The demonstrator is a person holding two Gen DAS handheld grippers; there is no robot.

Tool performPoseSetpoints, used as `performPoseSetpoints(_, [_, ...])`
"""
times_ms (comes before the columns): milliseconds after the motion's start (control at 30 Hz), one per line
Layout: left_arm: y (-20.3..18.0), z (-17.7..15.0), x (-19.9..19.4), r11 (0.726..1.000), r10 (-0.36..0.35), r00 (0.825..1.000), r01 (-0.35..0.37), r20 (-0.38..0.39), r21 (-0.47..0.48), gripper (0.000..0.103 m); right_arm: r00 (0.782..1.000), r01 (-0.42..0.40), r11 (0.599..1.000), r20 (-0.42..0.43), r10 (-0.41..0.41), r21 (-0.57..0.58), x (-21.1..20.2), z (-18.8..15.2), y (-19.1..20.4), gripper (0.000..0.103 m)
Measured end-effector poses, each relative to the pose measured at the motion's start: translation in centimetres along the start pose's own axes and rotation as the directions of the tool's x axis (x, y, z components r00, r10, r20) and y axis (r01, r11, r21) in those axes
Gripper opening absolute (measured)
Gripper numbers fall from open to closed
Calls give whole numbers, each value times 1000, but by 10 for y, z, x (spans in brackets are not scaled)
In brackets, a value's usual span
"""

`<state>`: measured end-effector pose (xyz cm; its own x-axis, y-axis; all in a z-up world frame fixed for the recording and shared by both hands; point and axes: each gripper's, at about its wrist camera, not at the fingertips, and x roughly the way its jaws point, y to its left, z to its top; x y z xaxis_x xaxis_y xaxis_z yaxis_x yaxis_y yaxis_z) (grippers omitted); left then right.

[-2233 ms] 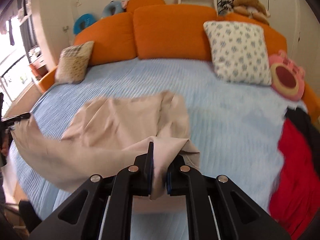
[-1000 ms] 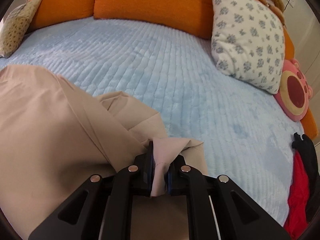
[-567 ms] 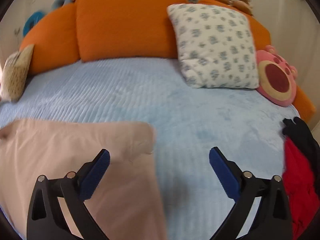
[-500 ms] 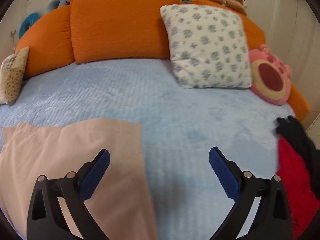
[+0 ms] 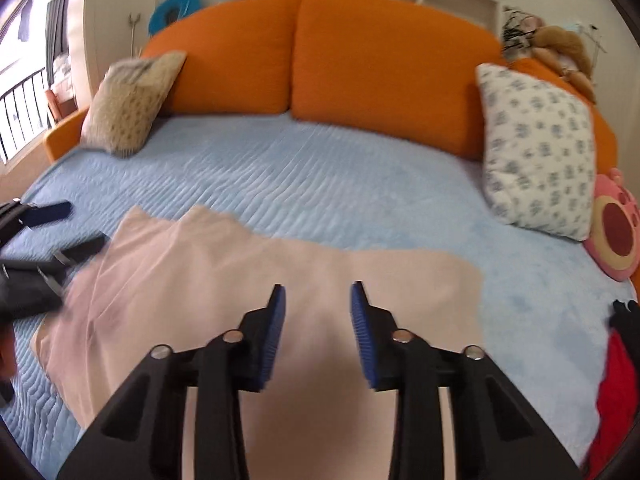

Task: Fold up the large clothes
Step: 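Lay the hem over the jacket and open both grippers, then grasp the folded jacket edge with both grippers and fold it over again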

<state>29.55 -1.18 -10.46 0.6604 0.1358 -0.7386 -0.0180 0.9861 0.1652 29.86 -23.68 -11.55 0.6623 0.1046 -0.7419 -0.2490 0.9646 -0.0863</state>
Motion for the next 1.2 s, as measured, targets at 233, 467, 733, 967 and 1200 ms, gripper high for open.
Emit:
performPoseSetpoints(233, [9,-30,88,998,-20,989,12,-149,-55,75,987,81,997,-139,-77,19,79,-28,-12,32])
performPoseSetpoints(467, [2,-43,94,997,-12,993,2,-118,-79,77,988,128,991,-86,-130,-24,90,-49,-3,33])
performPoseSetpoints(733, [17,-83,-16,998,-33,999,31,-30,-62,88,999,-10,999,-39,12,53,-12,-74,-13,82])
performPoseSetpoints(967, [69,-154,-53,996,53,996,-58,-65,-71,90,994,88,993,-73,-82,80,-86,-149,-70,89])
performPoseSetpoints(1200, [127,-180,-20,985,-90,976,58,-196,-163,90,981,49,956,-194,8,289,-75,-194,-161,89])
